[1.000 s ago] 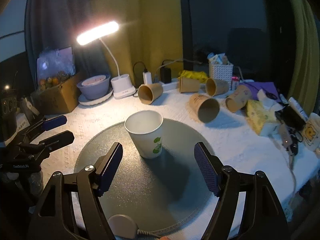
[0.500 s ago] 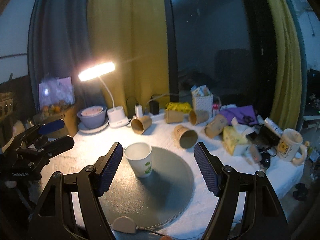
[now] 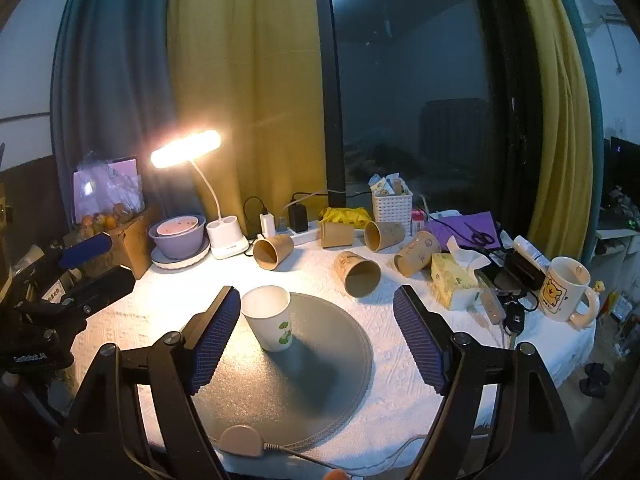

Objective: Flip cup upright

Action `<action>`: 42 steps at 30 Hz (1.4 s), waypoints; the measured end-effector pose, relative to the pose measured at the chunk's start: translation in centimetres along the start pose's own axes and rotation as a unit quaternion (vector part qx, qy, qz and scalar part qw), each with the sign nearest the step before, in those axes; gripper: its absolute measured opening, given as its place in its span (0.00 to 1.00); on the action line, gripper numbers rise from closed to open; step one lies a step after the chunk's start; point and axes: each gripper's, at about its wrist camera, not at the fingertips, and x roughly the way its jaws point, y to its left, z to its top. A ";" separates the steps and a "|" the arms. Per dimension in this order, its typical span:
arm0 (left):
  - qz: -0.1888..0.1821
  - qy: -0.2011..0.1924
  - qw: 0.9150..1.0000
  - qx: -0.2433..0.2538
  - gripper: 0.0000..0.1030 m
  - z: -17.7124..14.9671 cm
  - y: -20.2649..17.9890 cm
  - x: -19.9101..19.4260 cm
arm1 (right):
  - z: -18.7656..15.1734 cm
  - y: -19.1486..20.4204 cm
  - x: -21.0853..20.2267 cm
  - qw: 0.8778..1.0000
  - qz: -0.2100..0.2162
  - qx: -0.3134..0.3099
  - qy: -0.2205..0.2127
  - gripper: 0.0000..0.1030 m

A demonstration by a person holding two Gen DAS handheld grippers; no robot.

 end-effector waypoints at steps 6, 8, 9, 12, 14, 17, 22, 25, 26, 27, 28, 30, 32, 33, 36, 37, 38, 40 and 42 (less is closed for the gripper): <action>-0.001 0.006 1.000 -0.008 0.88 -0.5 -0.1 0.2 | -0.2 -0.1 0.4 1.000 -0.002 0.005 0.008 0.79; -0.002 0.008 1.000 -0.012 0.88 -0.6 -0.1 0.2 | -0.1 -0.1 0.4 1.000 -0.002 0.005 0.008 0.79; -0.002 0.008 1.000 -0.013 0.88 -0.6 -0.1 0.1 | -0.1 -0.1 0.4 1.000 -0.001 0.005 0.008 0.79; -0.001 0.006 1.000 -0.013 0.88 -0.6 0.0 -0.1 | -0.2 0.0 0.5 1.000 -0.001 0.005 0.007 0.79; 0.002 0.004 1.000 -0.014 0.88 -0.6 0.1 -0.1 | -0.2 0.0 0.6 1.000 -0.002 0.005 0.007 0.79; 0.004 0.003 1.000 -0.014 0.88 -0.6 0.2 -0.1 | -0.2 0.0 0.6 1.000 -0.002 0.005 0.007 0.79; 0.004 0.003 1.000 -0.014 0.88 -0.6 0.3 0.0 | -0.2 -0.1 0.6 1.000 -0.001 0.005 0.007 0.79; 0.004 0.003 1.000 -0.015 0.88 -0.6 0.3 0.0 | -0.2 -0.1 0.6 1.000 -0.001 0.004 0.007 0.79; 0.005 0.003 1.000 -0.015 0.88 -0.6 0.3 0.0 | -0.2 -0.1 0.6 1.000 -0.001 0.004 0.007 0.79; 0.006 0.002 1.000 -0.016 0.88 -0.6 0.4 -0.1 | -0.2 -0.1 0.6 1.000 -0.001 0.005 0.007 0.79; 0.006 0.002 1.000 -0.016 0.88 -0.6 0.4 -0.1 | -0.1 -0.1 0.6 1.000 -0.001 0.005 0.007 0.79; 0.007 0.001 1.000 -0.016 0.88 -0.6 0.5 -0.1 | -0.2 -0.1 0.6 1.000 -0.001 0.005 0.007 0.79; 0.008 0.001 1.000 -0.016 0.88 -0.6 0.6 -0.1 | -0.2 -0.1 0.6 1.000 -0.002 0.005 0.007 0.79; 0.008 0.000 1.000 -0.016 0.88 -0.6 0.5 -0.2 | -0.2 -0.1 0.6 1.000 -0.001 0.005 0.007 0.79; 0.008 0.001 1.000 -0.016 0.88 -0.6 0.5 -0.2 | -0.2 -0.2 0.6 1.000 -0.001 0.005 0.008 0.79; 0.008 0.000 1.000 -0.016 0.88 -0.6 0.5 -0.2 | -0.1 -0.2 0.6 1.000 0.000 0.004 0.007 0.79; 0.008 0.000 1.000 -0.016 0.88 -0.6 0.6 -0.2 | -0.1 -0.2 0.6 1.000 -0.001 0.004 0.007 0.79; 0.007 0.000 1.000 -0.015 0.88 -0.6 0.6 -0.2 | -0.1 -0.2 0.6 1.000 -0.001 0.005 0.008 0.79; 0.008 0.000 1.000 -0.016 0.88 -0.6 0.5 -0.2 | -0.2 -0.3 0.7 1.000 -0.002 0.005 0.008 0.79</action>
